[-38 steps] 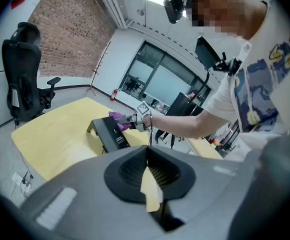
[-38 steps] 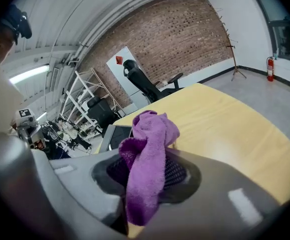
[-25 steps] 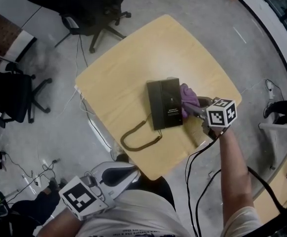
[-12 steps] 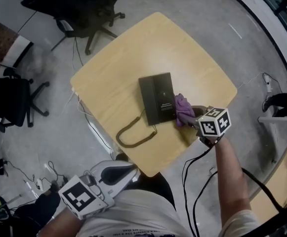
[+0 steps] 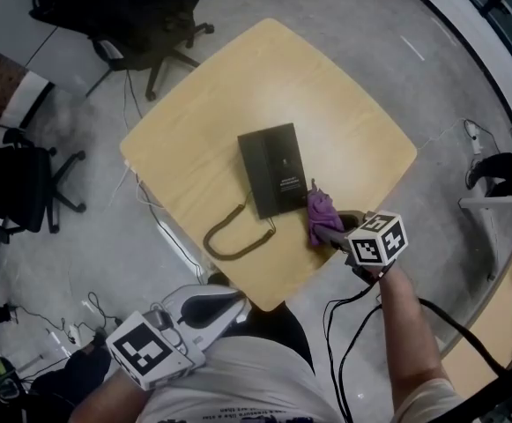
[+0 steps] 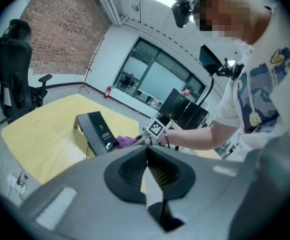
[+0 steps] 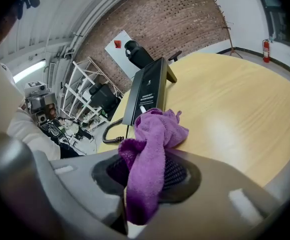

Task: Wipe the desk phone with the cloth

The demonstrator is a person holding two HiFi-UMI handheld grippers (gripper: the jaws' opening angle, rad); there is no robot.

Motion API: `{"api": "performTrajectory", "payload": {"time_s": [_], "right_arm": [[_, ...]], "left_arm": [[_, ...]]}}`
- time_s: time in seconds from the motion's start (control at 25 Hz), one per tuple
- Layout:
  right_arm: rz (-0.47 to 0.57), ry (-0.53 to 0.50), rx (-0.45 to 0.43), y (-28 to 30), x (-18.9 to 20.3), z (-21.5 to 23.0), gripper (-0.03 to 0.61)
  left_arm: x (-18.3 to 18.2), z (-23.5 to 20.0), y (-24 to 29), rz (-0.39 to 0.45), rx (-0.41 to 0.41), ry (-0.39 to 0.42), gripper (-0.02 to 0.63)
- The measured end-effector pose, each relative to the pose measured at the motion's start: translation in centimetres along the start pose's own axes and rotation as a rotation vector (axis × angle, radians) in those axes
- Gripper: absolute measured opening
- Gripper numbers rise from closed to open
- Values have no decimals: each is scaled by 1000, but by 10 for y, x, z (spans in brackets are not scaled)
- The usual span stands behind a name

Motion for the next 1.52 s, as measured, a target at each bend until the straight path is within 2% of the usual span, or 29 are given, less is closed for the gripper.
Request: {"api": "performTrajectory", "payload": {"time_s": [0.16,0.4,0.6,0.88,1.52], "right_arm": [[-9,-2,-27,-8,6,-18,121],[-11,-26,-133,8,7,-52,121],[-29,-40,-152,33,4,-49,121],[-11,-42,-106,34,-1,-27,121],[78,-8,31,-4,-10,31,120]], "left_arm": [[0,0,-1,4,1,3,5],[2,5,-3,8,0,10,3],[2,9,-4,5,-6,10,3],[4,11,-2,1,-16,8,5],[-7,12,23,-24,-13,25,3]]}}
Point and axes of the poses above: the fingertips, and each gripper's own axes: y forward along the fingers, z to its right, x out of its underside, the point moved 10 cm from there along -y, backward along the fingers, and after that the axes turned 11 degrees about z, right-handed, at the moved point
